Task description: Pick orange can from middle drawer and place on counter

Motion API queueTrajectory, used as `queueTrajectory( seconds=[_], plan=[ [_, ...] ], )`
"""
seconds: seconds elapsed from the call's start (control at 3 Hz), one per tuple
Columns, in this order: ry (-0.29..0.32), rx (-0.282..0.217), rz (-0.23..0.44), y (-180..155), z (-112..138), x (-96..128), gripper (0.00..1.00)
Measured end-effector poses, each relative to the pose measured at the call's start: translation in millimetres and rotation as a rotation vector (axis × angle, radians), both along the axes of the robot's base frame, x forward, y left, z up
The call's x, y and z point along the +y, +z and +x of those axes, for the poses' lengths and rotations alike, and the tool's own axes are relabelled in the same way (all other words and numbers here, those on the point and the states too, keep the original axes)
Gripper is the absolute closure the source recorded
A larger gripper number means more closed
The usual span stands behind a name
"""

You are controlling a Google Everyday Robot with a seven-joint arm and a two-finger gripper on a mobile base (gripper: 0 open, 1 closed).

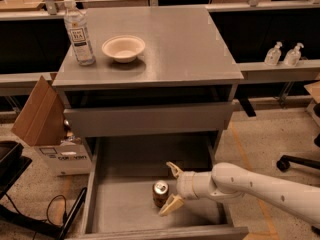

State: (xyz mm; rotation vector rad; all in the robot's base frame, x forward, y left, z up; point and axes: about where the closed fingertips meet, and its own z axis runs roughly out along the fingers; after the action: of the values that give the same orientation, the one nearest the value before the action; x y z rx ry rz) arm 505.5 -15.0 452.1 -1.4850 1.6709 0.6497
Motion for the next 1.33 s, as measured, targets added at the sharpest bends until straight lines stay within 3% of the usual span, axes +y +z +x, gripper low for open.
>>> queueTrajectory(
  seconds=[0.33,0.67,1.33],
  plan=[
    [-0.002,0.002,-0.003,-1,-1,-2,0.00],
    [0.028,0.022,0.022,-13,-6,20,0.18],
    [0.057,0.055,0.065,-30,-16,55,0.64]
  ],
)
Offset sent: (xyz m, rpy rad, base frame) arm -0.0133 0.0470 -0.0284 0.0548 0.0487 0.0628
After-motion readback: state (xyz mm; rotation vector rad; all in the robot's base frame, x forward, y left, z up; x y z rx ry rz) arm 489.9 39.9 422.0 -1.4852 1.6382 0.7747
